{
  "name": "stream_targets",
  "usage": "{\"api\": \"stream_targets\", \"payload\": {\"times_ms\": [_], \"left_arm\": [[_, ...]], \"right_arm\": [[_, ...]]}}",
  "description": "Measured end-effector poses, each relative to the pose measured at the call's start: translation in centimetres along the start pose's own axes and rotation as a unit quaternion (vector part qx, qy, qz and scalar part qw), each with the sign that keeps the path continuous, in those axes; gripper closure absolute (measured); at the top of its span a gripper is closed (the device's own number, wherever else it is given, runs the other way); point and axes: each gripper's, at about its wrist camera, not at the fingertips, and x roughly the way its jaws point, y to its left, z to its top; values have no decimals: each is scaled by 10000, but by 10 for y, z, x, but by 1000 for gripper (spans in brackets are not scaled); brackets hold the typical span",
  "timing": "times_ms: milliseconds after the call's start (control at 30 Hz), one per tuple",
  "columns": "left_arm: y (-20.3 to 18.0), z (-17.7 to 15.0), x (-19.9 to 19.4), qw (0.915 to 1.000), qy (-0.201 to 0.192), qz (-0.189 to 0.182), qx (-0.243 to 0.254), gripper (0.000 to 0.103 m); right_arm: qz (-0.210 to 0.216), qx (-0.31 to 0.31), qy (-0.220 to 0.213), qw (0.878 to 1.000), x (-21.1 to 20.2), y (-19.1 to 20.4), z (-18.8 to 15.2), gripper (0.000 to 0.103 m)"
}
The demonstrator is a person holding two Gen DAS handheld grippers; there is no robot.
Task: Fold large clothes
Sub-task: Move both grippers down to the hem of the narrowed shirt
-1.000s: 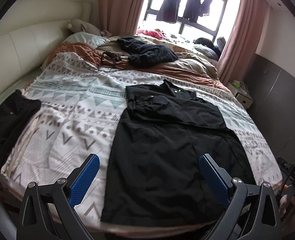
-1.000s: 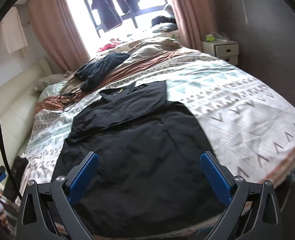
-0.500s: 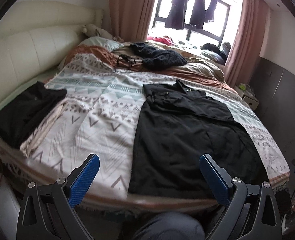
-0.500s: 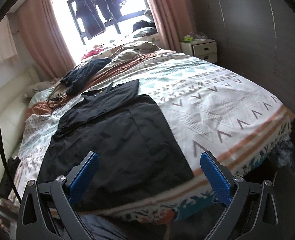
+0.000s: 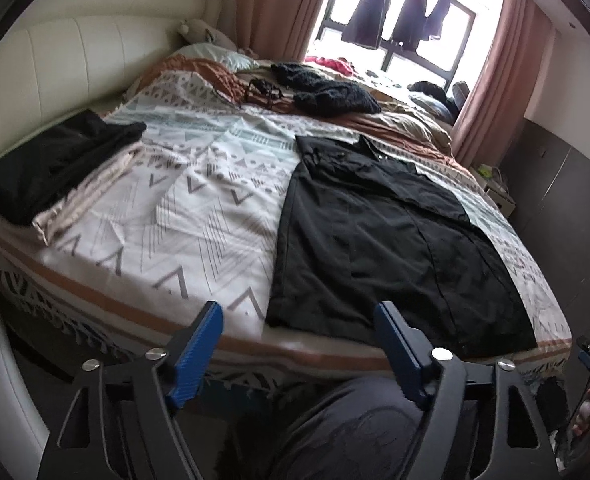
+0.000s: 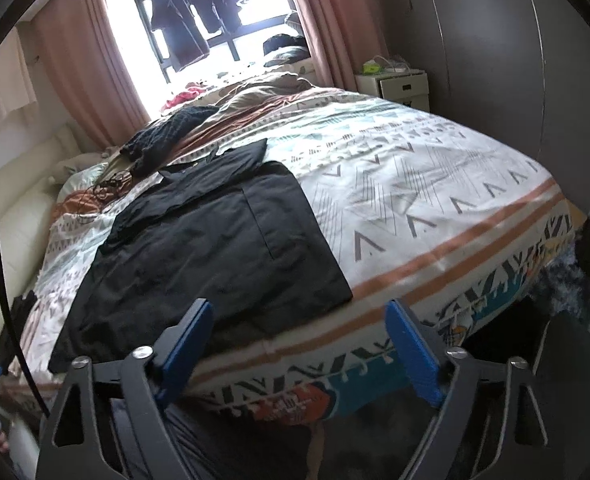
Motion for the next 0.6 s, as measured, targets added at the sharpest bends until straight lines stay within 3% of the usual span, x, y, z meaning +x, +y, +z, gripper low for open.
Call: {"api": "stream_targets", "payload": {"times_ms": [100, 333, 600], "left_arm": [[3, -3, 11, 9999, 99, -53, -71, 37], [10, -7, 49, 9995, 314, 30, -95, 44], [22, -9, 96, 9972, 693, 3, -269, 45]], "right_arm": [[55, 110, 110, 9999, 10, -7, -8, 31], [81, 206, 248, 9994, 38, -16, -15, 40], [119, 267, 475, 9984, 82, -29, -15, 45]]}}
